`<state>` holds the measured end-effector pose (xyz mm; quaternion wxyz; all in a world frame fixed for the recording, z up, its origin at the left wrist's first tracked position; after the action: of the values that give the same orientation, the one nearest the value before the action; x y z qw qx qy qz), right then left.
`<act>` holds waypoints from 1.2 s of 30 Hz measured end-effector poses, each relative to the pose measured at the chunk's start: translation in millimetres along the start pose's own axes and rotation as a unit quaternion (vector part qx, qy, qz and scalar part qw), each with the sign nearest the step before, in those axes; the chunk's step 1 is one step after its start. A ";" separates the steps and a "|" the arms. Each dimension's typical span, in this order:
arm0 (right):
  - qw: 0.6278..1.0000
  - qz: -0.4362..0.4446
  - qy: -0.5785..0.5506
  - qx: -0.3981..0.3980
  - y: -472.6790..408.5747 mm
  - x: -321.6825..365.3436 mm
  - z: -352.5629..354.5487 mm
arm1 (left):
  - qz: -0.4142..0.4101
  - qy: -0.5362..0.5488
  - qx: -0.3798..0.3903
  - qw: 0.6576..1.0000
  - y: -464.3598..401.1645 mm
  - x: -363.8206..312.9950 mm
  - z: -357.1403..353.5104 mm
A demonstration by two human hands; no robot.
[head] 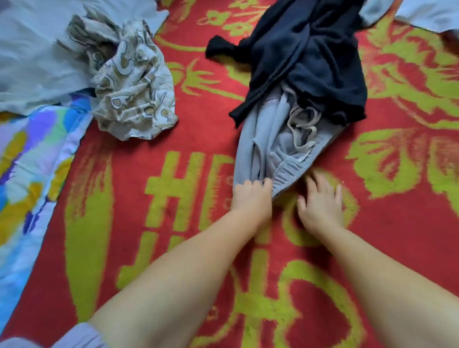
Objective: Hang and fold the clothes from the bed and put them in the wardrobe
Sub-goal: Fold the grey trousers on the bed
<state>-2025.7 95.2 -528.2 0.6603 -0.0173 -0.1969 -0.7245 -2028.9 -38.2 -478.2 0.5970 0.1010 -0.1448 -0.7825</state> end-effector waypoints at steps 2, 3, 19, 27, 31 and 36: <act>0.984 -0.036 -0.145 0.096 28.7 12.1 1.9 | 0.001 0.041 0.051 0.998 38.6 -25.6 1.1; 0.966 -0.039 -0.228 0.120 43.1 23.6 13.1 | 0.008 0.066 0.074 0.995 55.1 -36.9 9.0; 0.792 -0.225 -0.546 0.152 204.1 85.8 331.3 | -0.094 0.206 -0.005 0.974 263.0 -75.4 317.6; 0.675 -0.200 -0.702 0.103 224.8 116.6 427.6 | -0.191 0.354 -0.170 0.900 331.4 -43.1 498.7; 0.613 -0.247 -0.747 0.080 224.7 106.6 446.0 | -0.260 0.433 -0.210 0.837 365.1 -32.1 552.1; 0.626 -0.206 -0.752 0.017 224.7 103.5 484.4 | -0.200 0.544 -0.268 0.770 351.2 39.3 568.4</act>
<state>-1936.2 134.8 6.8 0.1161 -0.5041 -0.6353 -0.5734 -1909.7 -101.9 177.3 0.4088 0.3719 0.4432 -0.7057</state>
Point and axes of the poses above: each hand's wrist, its own y-axis away from the middle knuckle, its own z-axis out of the back of the hand, x = y × z, the point moved 9 cm from there along -y, towards the middle knuckle, and after that the axes turned 1 degree about -x, right-handed, at the moved point
